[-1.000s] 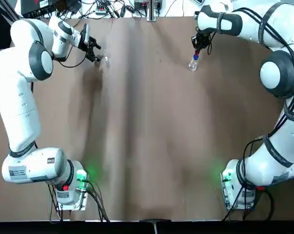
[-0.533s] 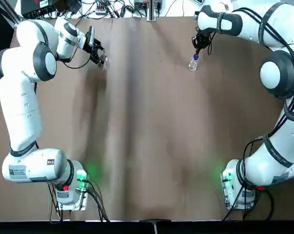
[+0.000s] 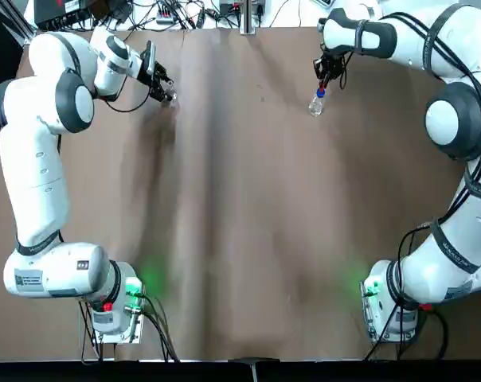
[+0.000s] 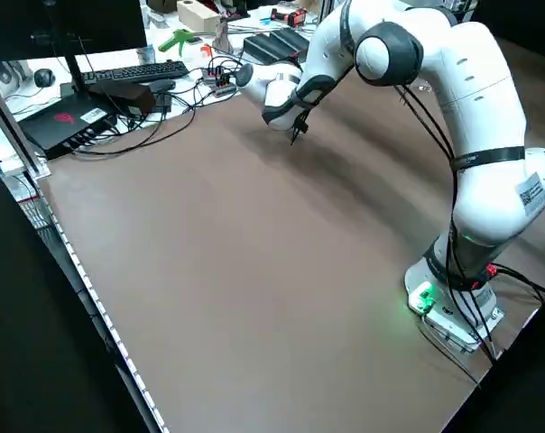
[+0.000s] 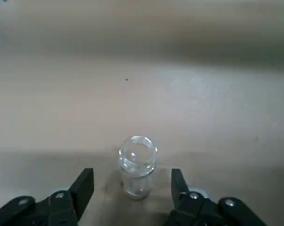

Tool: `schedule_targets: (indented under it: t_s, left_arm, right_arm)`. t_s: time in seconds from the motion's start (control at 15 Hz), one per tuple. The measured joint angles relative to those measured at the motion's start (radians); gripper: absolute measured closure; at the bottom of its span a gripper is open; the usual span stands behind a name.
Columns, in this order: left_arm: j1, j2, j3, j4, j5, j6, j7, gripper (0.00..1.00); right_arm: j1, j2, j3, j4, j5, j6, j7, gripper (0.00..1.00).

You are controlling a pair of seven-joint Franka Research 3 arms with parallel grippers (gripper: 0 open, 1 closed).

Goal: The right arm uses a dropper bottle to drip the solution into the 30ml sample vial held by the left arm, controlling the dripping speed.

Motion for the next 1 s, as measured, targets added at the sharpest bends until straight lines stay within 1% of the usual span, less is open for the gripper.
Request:
schedule_targets:
  t_s: [0.07,0.13,0.2,0.33,0.53,0.6,1.0]
  left_arm:
    - [0.0,0.0,0.0,0.001,-0.004,0.001,0.0,0.25]
    - [0.0,0.0,0.0,0.001,-0.006,0.001,0.0,0.3]
    - [0.0,0.0,0.0,0.001,-0.007,0.001,0.0,0.32]
    - [0.0,0.0,0.0,0.001,-0.008,0.002,0.0,0.36]
    - [-0.001,0.0,0.0,0.001,-0.024,0.002,-0.001,0.38]
    - [-0.003,0.0,0.0,0.001,-0.032,0.002,-0.001,0.42]
    - [-0.004,0.0,0.0,0.001,-0.035,0.002,-0.001,0.44]
  right_arm:
    - [0.0,0.0,0.0,0.0,0.0,0.0,0.0,0.82]
    - [0.0,0.0,0.0,0.0,0.0,0.0,0.0,0.82]
    - [0.0,0.0,0.0,0.0,0.0,0.0,0.0,0.84]
    - [0.0,0.0,0.0,0.0,0.0,0.0,0.0,0.85]
    - [0.0,0.0,-0.001,0.004,0.0,-0.001,0.001,0.88]
    - [0.0,-0.001,-0.003,0.009,0.0,-0.007,0.001,0.88]
    - [0.0,-0.009,-0.005,0.038,0.0,-0.064,0.001,0.88]
